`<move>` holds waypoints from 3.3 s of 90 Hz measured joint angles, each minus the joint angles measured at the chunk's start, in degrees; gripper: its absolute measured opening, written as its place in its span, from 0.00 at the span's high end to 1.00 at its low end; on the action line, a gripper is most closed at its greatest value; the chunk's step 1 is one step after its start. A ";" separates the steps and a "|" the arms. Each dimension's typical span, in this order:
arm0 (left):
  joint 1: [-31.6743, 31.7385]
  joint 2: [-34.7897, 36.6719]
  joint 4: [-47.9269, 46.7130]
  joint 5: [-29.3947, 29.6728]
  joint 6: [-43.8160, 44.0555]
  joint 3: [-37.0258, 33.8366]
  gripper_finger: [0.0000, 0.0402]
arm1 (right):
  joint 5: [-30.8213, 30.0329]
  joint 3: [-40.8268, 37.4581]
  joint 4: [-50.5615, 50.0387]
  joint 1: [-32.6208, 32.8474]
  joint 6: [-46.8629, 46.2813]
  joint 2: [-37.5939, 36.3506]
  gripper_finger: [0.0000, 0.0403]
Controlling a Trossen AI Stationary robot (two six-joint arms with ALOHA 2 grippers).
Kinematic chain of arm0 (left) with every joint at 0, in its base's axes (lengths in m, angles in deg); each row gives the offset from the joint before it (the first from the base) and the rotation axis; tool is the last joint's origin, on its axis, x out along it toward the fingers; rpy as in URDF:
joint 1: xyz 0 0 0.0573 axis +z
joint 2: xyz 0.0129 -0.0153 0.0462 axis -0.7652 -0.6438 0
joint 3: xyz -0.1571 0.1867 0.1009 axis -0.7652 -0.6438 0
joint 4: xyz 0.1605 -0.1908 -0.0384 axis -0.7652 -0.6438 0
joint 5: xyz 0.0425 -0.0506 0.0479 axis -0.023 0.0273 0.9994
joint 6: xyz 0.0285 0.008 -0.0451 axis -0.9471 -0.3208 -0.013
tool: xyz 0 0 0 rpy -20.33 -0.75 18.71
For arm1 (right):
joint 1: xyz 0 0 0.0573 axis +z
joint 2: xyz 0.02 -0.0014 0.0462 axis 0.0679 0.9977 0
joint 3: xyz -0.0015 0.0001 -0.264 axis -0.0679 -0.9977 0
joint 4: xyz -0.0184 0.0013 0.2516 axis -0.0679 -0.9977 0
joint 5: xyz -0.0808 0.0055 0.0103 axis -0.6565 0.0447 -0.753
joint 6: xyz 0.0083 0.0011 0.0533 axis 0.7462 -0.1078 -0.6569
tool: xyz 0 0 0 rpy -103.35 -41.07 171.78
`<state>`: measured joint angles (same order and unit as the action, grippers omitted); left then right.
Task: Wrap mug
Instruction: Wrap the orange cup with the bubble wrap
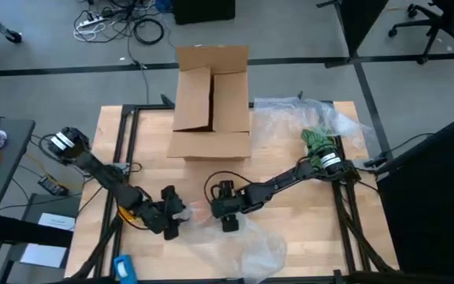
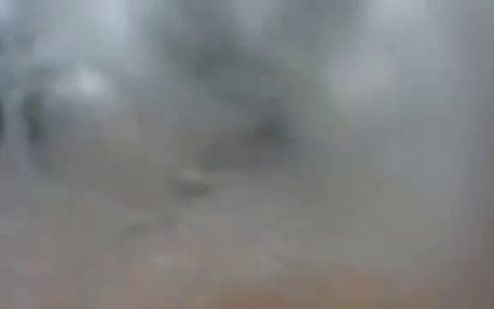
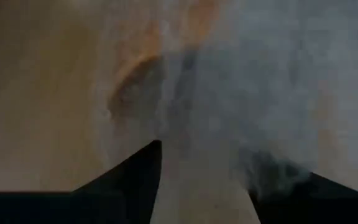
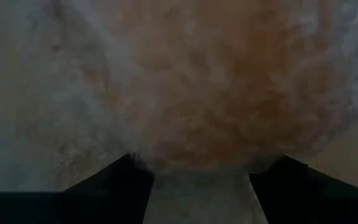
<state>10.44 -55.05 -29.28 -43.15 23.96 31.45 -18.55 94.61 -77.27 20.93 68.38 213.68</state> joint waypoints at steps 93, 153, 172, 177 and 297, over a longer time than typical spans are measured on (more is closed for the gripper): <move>-9.93 5.34 -40.92 8.89 6.30 24.58 0.98 | 0.03 -0.07 1.32 0.00 0.02 0.11 0.44; -9.59 3.05 9.35 23.35 0.55 -2.99 1.00 | 0.07 -0.13 2.43 0.07 -0.44 0.17 0.44; -7.41 1.50 23.71 23.64 -1.87 -9.87 1.00 | 0.09 -0.13 3.02 0.04 -0.79 0.17 0.44; -6.82 -0.14 26.85 23.41 -2.63 -10.62 1.00 | 0.09 -0.13 3.32 0.04 -0.79 0.17 0.44; 3.61 -11.94 30.04 12.03 -14.52 -2.10 0.88 | -1.27 0.02 5.44 0.42 -0.64 0.13 0.43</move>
<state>14.04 -66.99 0.75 -31.13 9.44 29.35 -19.83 94.63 -71.83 21.35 67.73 213.81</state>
